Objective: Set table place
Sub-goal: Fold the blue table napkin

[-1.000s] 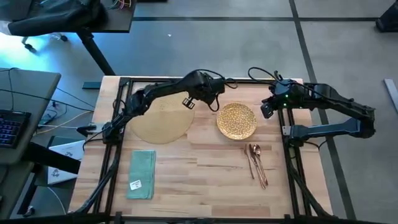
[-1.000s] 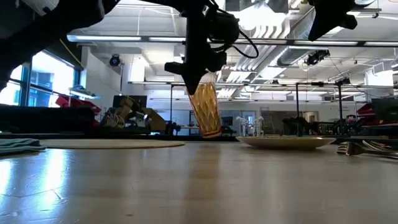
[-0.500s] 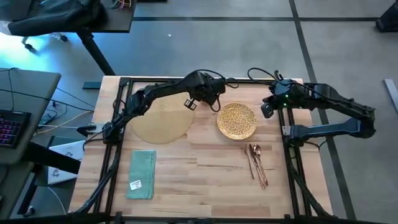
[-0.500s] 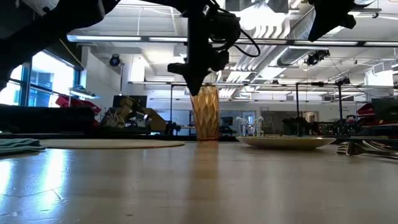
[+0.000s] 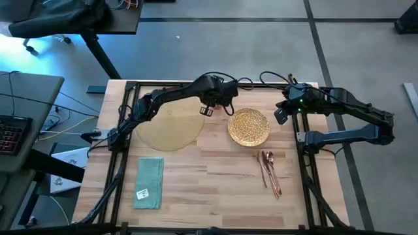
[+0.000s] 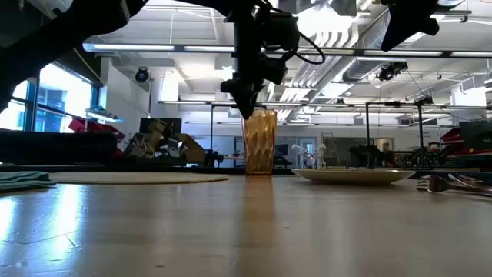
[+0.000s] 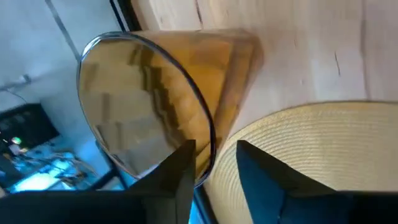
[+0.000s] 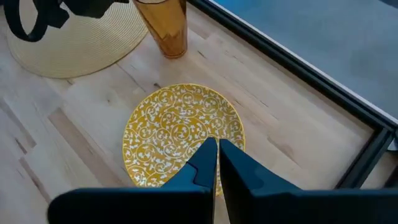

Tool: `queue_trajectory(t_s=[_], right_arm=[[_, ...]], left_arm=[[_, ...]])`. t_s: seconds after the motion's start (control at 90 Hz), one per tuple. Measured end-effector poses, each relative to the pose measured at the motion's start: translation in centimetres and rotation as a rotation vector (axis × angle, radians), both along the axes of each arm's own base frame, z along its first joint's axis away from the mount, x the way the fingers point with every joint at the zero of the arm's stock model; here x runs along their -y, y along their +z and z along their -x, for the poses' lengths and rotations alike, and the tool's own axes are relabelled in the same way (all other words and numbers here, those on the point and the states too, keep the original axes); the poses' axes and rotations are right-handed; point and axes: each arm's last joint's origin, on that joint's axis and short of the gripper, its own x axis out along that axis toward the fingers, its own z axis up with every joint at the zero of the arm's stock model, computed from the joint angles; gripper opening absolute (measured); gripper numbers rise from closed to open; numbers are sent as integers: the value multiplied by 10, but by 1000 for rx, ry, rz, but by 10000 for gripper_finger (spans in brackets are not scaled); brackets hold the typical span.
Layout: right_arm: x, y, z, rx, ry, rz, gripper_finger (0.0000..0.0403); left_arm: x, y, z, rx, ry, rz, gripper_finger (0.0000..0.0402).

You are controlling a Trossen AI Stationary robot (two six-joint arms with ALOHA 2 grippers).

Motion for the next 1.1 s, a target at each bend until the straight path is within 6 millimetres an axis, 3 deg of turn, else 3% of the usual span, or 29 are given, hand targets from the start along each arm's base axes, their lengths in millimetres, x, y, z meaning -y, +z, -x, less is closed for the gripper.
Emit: queue_trajectory(t_s=[0.378,0.756,0.867,0.967,1.1], right_arm=[[0,0,0,0,1,-2,0],[0,0,0,1,8,1,0],[0,0,0,-2,17,7,0],[0,0,-1,-1,29,3,0],[0,1,-2,15,38,-4,0]], left_arm=[[-18,-1,2,93,149,-31,113],[17,37,14,141,181,-80,113],[30,47,22,169,265,-66,113],[47,60,35,272,468,81,113],[79,80,39,458,785,491,113]])
